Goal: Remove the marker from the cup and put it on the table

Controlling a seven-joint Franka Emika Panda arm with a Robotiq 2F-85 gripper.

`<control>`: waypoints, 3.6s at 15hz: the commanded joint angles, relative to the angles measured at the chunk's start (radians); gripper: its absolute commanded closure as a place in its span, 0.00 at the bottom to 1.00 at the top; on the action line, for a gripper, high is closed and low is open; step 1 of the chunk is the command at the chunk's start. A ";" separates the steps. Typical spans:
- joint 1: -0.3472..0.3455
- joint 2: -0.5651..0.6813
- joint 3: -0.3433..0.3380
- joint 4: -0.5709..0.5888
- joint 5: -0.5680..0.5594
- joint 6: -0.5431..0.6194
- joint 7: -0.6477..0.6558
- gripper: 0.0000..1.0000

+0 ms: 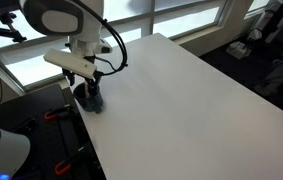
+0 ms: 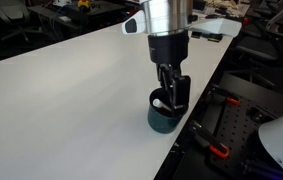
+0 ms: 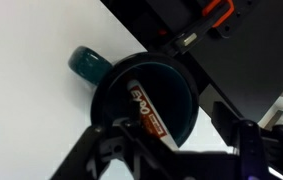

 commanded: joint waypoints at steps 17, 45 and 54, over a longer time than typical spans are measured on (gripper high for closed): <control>-0.038 0.145 0.016 0.098 -0.183 0.058 -0.027 0.46; -0.043 -0.054 0.062 0.002 0.036 0.016 -0.305 0.95; -0.055 -0.299 -0.036 0.047 -0.068 -0.263 -0.106 0.95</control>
